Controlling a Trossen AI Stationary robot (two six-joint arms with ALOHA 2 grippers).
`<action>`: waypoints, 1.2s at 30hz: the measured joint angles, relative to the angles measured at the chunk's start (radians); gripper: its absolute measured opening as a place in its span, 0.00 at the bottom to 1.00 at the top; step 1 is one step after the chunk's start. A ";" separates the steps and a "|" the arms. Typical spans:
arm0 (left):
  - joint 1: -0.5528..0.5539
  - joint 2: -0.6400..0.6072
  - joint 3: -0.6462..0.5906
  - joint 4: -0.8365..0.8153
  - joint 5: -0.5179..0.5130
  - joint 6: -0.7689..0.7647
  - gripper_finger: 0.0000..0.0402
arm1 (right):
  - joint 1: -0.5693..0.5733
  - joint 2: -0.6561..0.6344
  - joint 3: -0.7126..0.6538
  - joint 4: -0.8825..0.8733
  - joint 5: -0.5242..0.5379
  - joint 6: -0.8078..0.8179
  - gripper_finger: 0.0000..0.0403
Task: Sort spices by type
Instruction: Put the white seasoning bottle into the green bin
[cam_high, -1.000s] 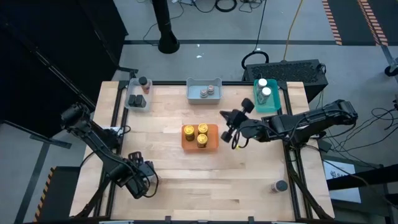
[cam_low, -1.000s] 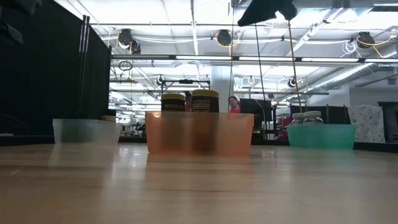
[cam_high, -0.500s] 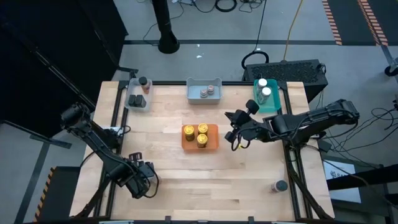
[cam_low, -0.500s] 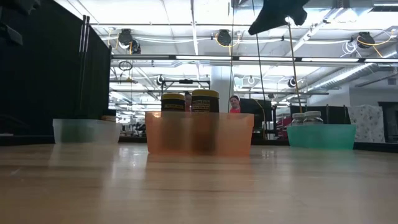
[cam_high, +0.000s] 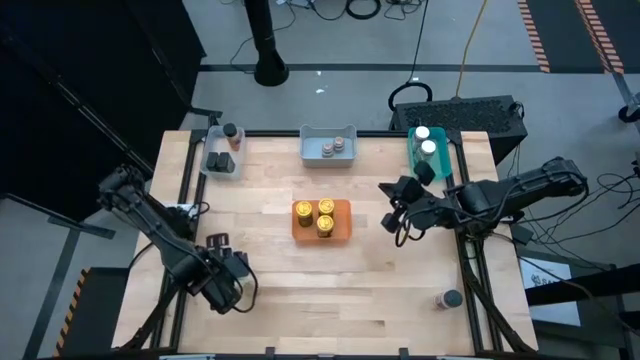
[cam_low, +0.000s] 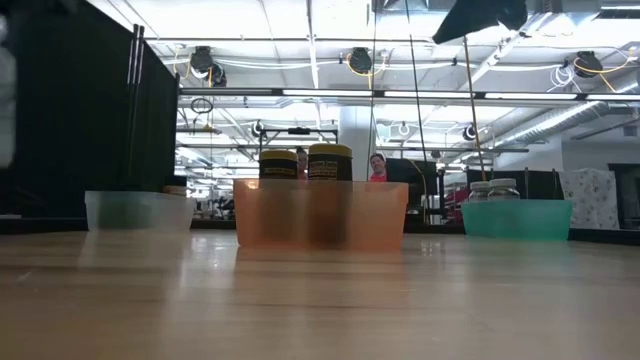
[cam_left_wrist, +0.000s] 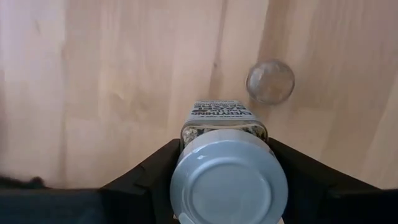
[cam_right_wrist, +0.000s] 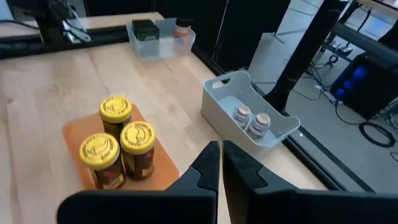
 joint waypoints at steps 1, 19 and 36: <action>0.010 0.000 0.022 -0.005 -0.014 0.018 0.52 | 0.004 0.000 0.000 -0.014 0.000 0.010 0.00; 0.423 0.043 0.214 0.599 -0.205 1.139 0.52 | 0.035 0.095 -0.001 0.016 -0.117 -0.150 0.00; 0.622 0.197 0.125 0.896 -0.068 1.341 0.52 | 0.047 0.180 -0.001 0.132 -0.102 -0.281 0.19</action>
